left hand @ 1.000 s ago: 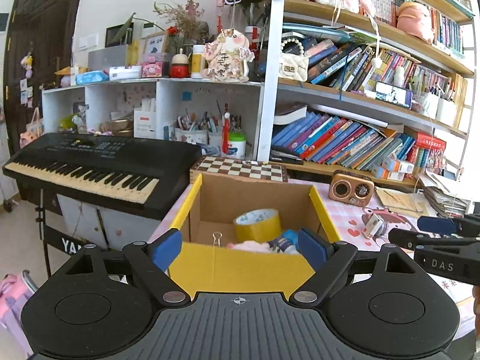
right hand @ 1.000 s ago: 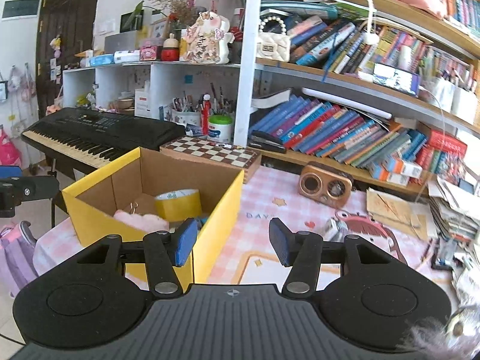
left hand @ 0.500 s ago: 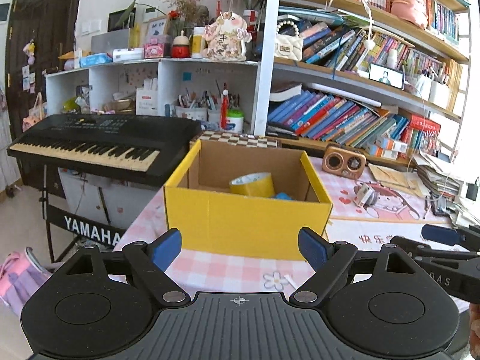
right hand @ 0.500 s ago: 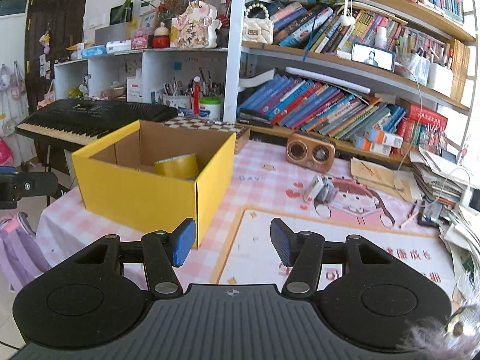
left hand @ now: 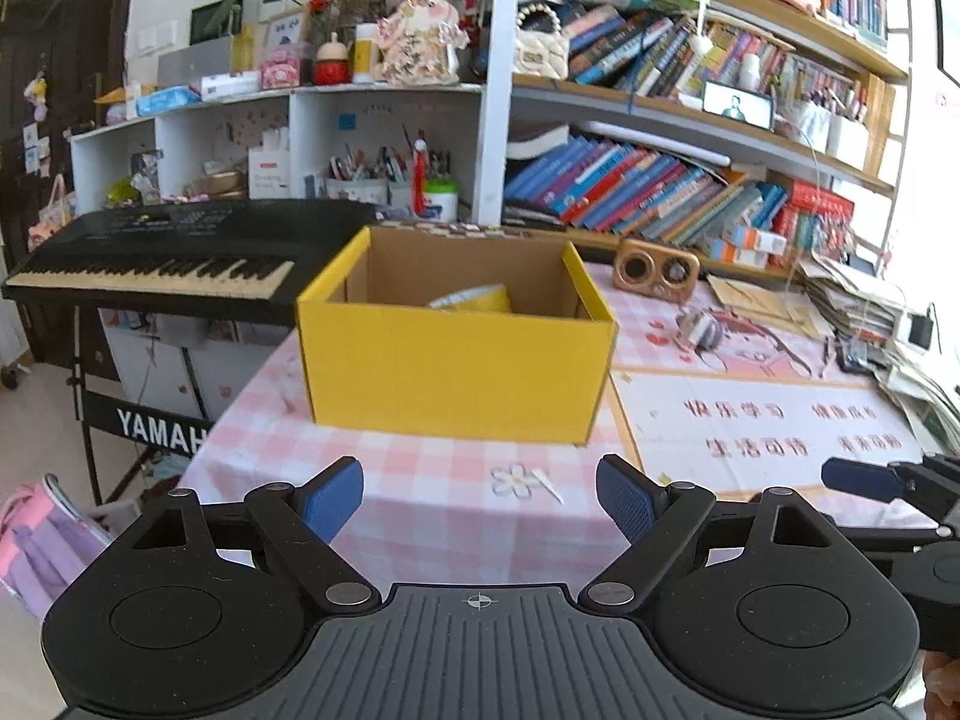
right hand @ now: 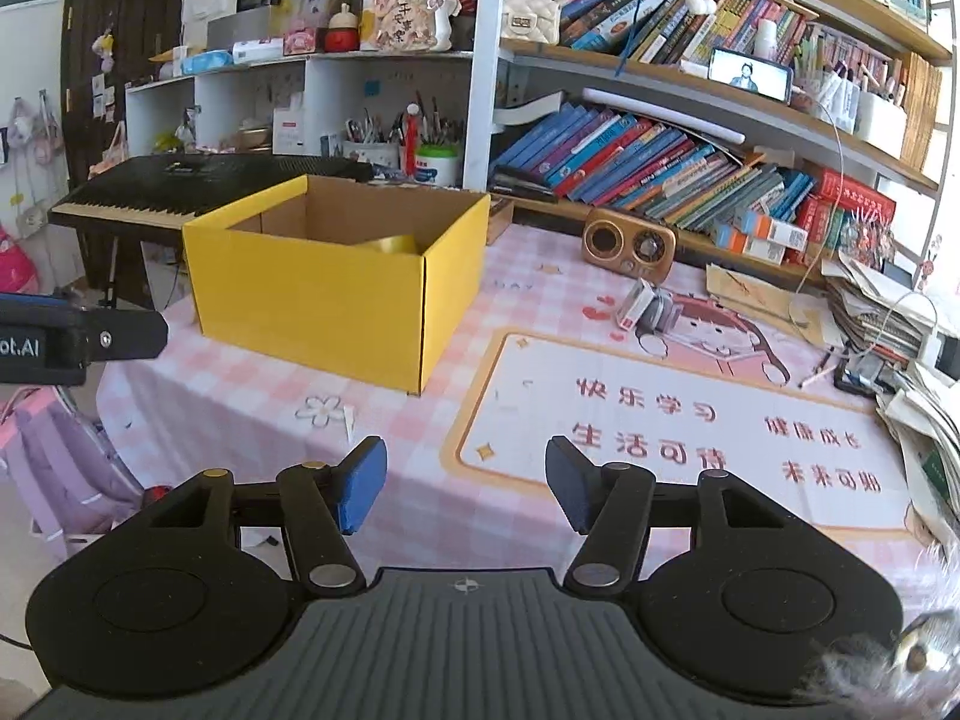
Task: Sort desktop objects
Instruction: 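Withdraw both open tools from the yellow box back over the mat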
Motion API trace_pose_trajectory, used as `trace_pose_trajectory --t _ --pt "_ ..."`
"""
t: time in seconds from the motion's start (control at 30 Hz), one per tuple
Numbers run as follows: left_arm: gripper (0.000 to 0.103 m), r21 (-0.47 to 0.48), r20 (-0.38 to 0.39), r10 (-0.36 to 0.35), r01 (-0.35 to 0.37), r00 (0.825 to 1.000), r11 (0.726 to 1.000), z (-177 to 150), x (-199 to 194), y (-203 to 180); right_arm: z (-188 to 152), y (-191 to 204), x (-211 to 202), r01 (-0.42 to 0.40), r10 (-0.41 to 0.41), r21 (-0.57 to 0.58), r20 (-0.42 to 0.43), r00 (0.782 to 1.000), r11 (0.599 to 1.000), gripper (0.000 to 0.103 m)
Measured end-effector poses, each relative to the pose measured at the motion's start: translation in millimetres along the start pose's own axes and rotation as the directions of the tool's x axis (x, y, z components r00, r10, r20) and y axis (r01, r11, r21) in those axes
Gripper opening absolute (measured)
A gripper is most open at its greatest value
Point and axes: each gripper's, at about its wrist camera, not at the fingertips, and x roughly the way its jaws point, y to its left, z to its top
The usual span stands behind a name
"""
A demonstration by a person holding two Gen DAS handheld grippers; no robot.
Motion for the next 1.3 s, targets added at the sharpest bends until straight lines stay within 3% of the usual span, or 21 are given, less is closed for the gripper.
trace_pose_trajectory --t 0.73,1.3 --pt "0.087 0.052 -0.063 -0.100 0.103 0.993 0.993 -12 9 -33 -22 -27 -12 0.079 -0.074 0.072 -0.074 0.995 0.994 0.063" --pt "0.087 0.117 -0.106 -0.197 0.209 0.975 0.971 -7 33 -75 -30 -67 -15 0.175 -0.161 0.133 -0.109 0.981 0.976 0.065"
